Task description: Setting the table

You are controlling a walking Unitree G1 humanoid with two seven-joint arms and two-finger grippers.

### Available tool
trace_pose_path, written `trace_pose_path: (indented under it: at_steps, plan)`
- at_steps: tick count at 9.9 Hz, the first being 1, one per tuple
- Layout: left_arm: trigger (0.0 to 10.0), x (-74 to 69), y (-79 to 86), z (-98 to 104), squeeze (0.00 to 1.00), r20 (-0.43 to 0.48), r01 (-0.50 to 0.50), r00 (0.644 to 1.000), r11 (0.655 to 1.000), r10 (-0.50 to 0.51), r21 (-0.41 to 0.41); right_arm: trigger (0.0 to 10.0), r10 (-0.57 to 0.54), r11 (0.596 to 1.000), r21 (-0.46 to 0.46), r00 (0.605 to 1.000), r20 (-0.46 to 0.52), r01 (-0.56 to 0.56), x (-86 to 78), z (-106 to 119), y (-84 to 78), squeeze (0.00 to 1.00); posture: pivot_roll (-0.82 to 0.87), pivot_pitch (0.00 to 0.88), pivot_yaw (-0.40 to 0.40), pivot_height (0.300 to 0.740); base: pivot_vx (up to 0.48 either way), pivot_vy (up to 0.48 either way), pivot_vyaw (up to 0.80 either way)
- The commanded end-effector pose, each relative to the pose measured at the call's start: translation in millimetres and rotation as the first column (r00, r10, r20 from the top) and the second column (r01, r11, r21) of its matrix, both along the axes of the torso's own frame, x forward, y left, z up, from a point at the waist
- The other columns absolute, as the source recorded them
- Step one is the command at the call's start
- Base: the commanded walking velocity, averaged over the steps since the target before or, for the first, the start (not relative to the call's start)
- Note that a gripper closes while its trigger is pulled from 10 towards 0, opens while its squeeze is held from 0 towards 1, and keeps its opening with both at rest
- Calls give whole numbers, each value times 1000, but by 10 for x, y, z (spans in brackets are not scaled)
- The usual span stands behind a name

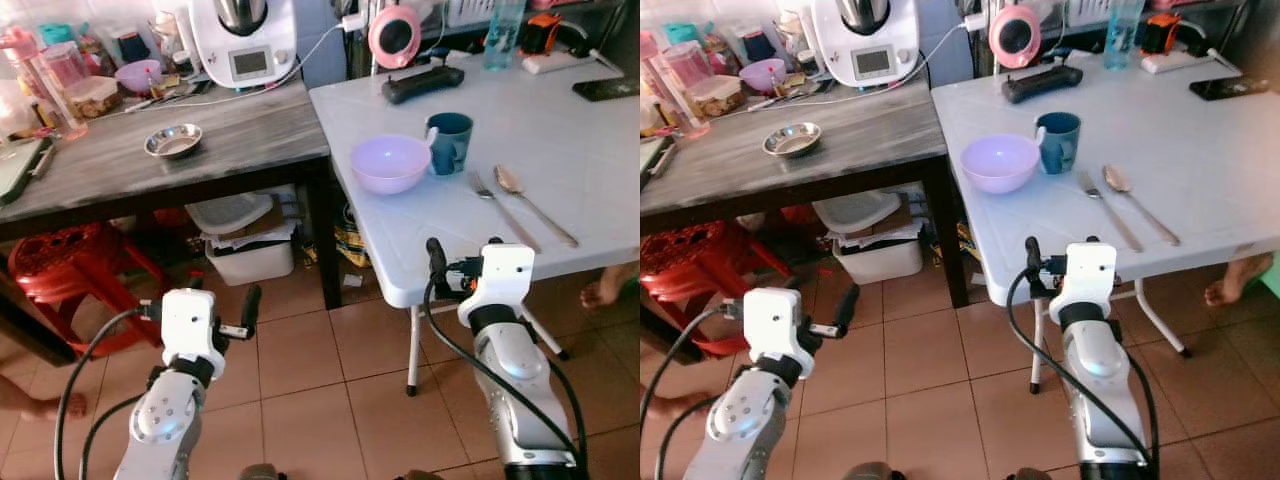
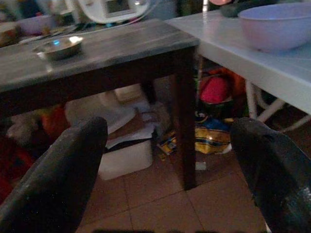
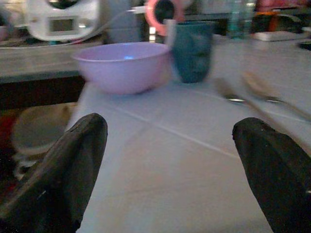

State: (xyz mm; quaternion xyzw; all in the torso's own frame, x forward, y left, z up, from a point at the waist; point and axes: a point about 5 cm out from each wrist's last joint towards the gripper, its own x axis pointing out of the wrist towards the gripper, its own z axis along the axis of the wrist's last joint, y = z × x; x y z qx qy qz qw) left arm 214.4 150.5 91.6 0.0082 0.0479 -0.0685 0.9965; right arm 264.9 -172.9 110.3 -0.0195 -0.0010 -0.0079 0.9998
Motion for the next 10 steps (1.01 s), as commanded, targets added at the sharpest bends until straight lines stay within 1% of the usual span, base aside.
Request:
trace_pose_path:
  at_steps: [1, 2, 3, 4, 5, 7, 8, 9, 10]
  plan:
    - [10000, -25, 156, 2, 0, -17, -67, 998, 997, 68, 39, 10000, 71, 997, 33, 997, 15, -72, 60, 29, 201, 0, 123, 14, 128, 740, 0, 0, 794]
    - [10000, -28, 155, 9, 0, -24, -64, 998, 997, 65, 35, 10000, 76, 996, 48, 997, 13, -77, 73, 17, 237, 0, 126, 23, 150, 740, 0, 0, 0]
    - [10000, -1, 118, 15, 0, -22, -32, 999, 998, 33, 46, 10000, 52, 997, 59, 999, 7, -52, 79, -14, 224, 0, 126, 24, 145, 740, 0, 0, 0]
    - [10000, 17, 101, 27, 0, -17, -25, 1000, 999, 26, 45, 10000, 49, 997, 57, 999, 7, -49, 85, -9, 208, 0, 123, 25, 122, 740, 0, 0, 0]
    - [10000, 28, 77, 27, 0, -9, -36, 999, 999, 37, 37, 10000, 64, 997, 45, 998, 5, -64, 106, 14, 183, 0, 127, 30, 80, 740, 0, 0, 0]
    - [10000, -62, 36, -59, 0, -20, -126, 992, 992, 126, -1, 10000, 154, 988, 1, 988, -16, -154, 224, 78, 166, 0, 163, 37, -74, 740, 0, 0, 0]
    - [10000, -102, 56, -66, 0, -18, -184, 983, 983, 183, -18, 10000, 213, 977, -18, 977, -29, -214, 280, 86, 212, 0, 180, 40, -108, 740, 0, 0, 0]
    - [10000, -112, 76, -59, 0, -11, -199, 980, 980, 199, -18, 10000, 231, 973, -16, 972, -37, -231, 301, 77, 247, 0, 191, 41, -122, 740, 0, 0, 0]
    - [10000, -119, 92, -75, 0, -12, -205, 979, 979, 205, -12, 10000, 253, 967, -24, 967, -31, -254, 313, 91, 300, 0, 181, 40, -111, 740, 0, 0, 0]
